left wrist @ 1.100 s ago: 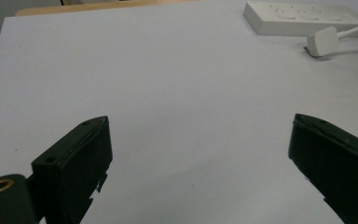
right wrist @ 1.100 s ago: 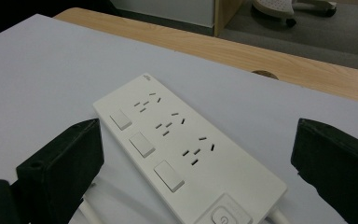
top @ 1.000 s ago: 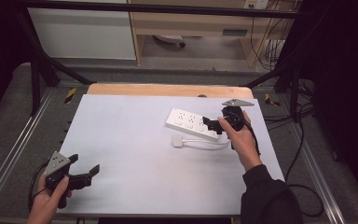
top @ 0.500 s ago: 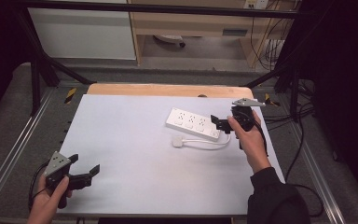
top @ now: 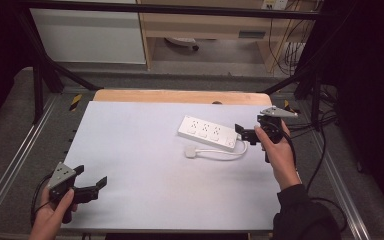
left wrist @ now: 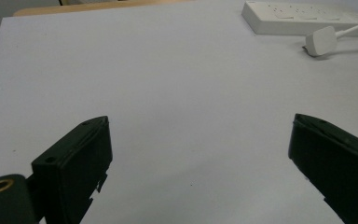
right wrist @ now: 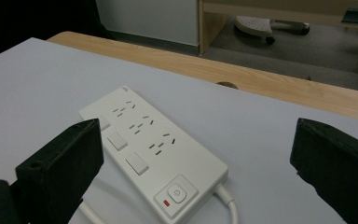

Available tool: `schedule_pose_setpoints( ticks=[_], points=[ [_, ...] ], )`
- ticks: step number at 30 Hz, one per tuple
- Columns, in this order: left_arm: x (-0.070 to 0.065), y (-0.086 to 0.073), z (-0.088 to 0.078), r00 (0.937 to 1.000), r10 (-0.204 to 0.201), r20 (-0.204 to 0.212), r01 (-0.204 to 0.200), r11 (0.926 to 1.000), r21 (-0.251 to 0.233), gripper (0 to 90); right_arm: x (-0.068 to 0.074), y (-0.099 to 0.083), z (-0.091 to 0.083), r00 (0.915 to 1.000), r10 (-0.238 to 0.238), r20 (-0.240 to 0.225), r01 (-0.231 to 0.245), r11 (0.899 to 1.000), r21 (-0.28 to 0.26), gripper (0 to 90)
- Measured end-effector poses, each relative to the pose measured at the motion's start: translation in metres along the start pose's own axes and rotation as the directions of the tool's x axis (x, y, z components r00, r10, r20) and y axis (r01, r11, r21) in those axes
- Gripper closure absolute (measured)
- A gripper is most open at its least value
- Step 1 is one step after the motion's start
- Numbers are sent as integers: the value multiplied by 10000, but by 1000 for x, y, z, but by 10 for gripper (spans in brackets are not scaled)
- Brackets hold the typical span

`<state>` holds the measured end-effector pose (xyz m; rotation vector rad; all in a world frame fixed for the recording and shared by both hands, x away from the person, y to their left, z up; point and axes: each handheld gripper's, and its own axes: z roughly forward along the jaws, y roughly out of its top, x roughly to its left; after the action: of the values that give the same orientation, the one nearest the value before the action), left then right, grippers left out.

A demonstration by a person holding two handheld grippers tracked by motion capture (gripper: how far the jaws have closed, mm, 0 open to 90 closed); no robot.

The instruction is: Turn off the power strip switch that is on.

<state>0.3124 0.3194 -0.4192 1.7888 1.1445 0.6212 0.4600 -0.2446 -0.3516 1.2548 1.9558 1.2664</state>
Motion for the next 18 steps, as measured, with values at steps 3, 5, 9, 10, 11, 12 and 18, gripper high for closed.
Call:
schedule_pose_setpoints(
  ticks=[3, 5, 9, 10, 11, 12, 18],
  points=[
    [0, 0, 0, 10000, 1, -2, -1, 10000, 1, 60, -2, -2, -5, 10000, 7, 35, -7, 10000, -21, 32],
    [0, 0, 0, 10000, -1, -1, 1, 10000, -2, 61, -4, -4, -8, 10000, 3, 51, -3, 10000, -7, 33],
    [0, 0, 0, 10000, 2, 17, -2, 10000, 9, 61, -7, -7, -14, 9999, 115, 94, -114, 9999, -70, 34],
    [-1, 0, 0, 10000, -5, 28, 5, 10000, 9, 61, -8, -9, -15, 9999, 111, 116, -110, 9999, -88, 35],
    [-1, 0, 0, 10000, -5, 27, 5, 10000, 8, 61, -8, -10, -17, 9998, 131, 135, -130, 9999, -79, 35],
    [0, 0, 0, 10000, -9, 25, 8, 10000, 7, 62, -9, -11, -18, 9998, 114, 146, -113, 9999, -61, 35],
    [0, 0, 0, 10000, -36, -27, 36, 10000, 0, 60, -14, -18, -24, 9995, 216, 238, -214, 9997, -74, 35]
  ],
)
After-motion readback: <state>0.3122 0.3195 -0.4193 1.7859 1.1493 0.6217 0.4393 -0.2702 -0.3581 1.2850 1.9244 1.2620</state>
